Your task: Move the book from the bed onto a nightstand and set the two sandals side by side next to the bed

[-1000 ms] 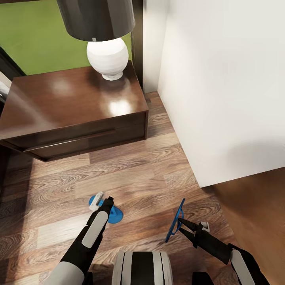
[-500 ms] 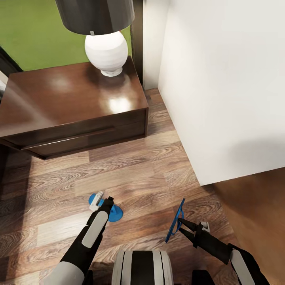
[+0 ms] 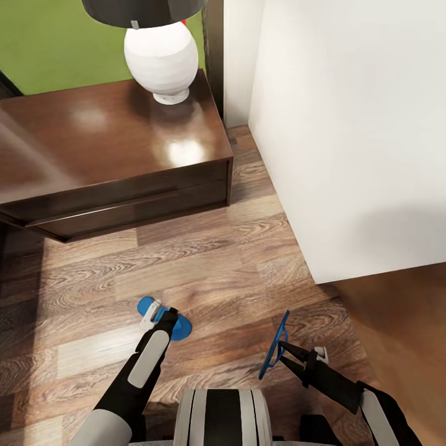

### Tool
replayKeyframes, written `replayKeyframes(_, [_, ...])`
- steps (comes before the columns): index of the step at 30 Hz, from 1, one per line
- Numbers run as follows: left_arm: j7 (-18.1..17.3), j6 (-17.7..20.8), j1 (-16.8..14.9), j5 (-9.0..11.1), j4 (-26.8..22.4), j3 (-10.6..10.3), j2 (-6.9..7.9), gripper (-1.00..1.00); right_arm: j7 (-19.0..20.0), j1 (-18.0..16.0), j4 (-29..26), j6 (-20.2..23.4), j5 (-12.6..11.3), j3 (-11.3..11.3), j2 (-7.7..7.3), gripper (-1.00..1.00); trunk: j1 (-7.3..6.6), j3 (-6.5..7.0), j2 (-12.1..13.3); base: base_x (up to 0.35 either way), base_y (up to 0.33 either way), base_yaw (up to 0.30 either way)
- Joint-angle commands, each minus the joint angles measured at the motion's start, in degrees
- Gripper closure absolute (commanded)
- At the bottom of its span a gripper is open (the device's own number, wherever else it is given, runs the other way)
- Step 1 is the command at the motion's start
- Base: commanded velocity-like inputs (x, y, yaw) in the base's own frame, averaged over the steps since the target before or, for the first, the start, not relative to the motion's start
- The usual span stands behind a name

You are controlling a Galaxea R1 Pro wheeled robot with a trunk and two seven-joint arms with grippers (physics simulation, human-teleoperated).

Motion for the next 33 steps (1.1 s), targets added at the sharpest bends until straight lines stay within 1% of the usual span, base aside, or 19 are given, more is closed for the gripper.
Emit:
replayKeyframes(1, [0.25, -0.32, -0.02, 0.48, -0.09, -0.11, 0.02, -1.00, 0.25, -0.02, 0.01, 0.20, 0.14, -0.07, 0.01, 1.00, -0.01, -0.03, -0.01, 0.000, 0.000, 0.000])
replayKeyframes(21, [0.29, -0.32, -0.02, 0.45, -0.14, -0.13, 0.02, -1.00, 0.26, -0.02, 0.01, 0.20, 0.14, -0.07, 0.01, 1.00, -0.01, -0.03, -0.01, 0.029, -0.022, 0.000])
replayKeyframes(27, [0.32, -0.32, -0.02, 0.43, -0.14, -0.14, 0.02, -1.00, 0.28, -0.02, 0.01, 0.20, 0.14, -0.07, 0.01, 1.00, -0.01, -0.03, -0.01, 0.147, -0.086, 0.000])
replayKeyframes(33, [0.32, -0.32, -0.02, 0.41, -0.14, -0.11, 0.02, -1.00, 0.25, -0.02, 0.01, 0.20, 0.14, -0.07, 0.01, 1.00, -0.01, -0.03, -0.01, 0.030, -0.018, 0.000])
